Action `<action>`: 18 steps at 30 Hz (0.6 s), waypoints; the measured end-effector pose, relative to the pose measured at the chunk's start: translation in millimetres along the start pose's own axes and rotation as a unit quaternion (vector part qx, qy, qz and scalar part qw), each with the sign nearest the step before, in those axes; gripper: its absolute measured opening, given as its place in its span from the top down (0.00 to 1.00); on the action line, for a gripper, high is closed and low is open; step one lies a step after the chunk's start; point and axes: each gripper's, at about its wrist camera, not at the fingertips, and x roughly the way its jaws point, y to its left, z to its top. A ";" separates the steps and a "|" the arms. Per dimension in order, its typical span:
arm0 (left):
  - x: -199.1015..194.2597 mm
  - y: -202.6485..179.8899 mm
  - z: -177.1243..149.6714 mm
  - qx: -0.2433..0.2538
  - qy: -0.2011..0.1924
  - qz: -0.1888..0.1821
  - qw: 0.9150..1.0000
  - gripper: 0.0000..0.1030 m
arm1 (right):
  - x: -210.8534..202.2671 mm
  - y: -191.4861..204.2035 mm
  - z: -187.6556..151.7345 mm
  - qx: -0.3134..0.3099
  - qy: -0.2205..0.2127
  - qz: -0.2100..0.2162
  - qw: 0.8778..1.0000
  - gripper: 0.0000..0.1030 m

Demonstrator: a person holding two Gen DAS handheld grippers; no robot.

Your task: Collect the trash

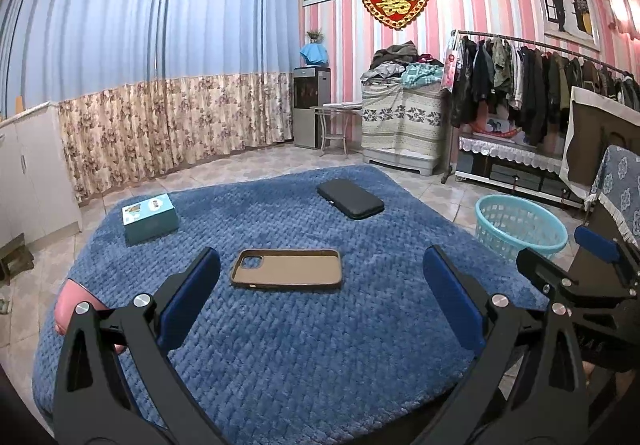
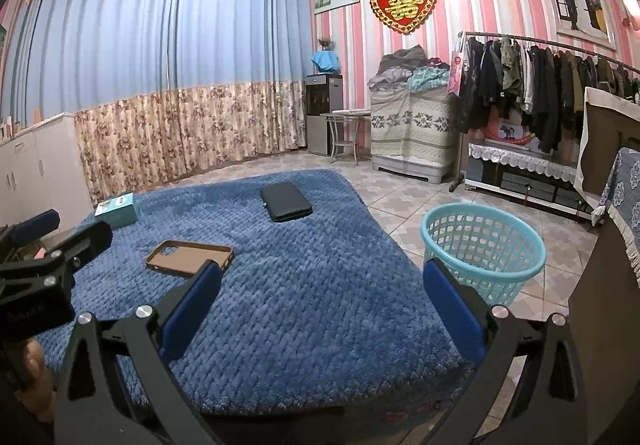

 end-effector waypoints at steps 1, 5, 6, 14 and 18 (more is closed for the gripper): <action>-0.2 -0.9 -0.6 0.002 -0.001 0.001 1.000 0.05 | -0.4 -0.5 0.5 0.000 -0.001 -0.001 1.000 0.04; 0.2 -1.8 -1.4 0.005 0.001 0.001 1.000 0.05 | -2.4 -3.2 2.0 0.002 -0.005 -0.001 1.000 0.04; 0.2 -1.6 -1.5 0.005 0.001 0.000 1.000 0.05 | -2.4 -2.8 2.3 0.002 -0.006 -0.002 1.000 0.04; 1.2 -3.8 -1.9 0.003 0.003 0.000 1.000 0.05 | -3.6 -6.7 4.2 0.004 -0.008 -0.004 1.000 0.04; 3.0 -3.6 -1.4 -0.001 0.006 0.003 1.000 0.05 | -3.7 -6.4 4.1 0.003 -0.008 -0.004 1.000 0.04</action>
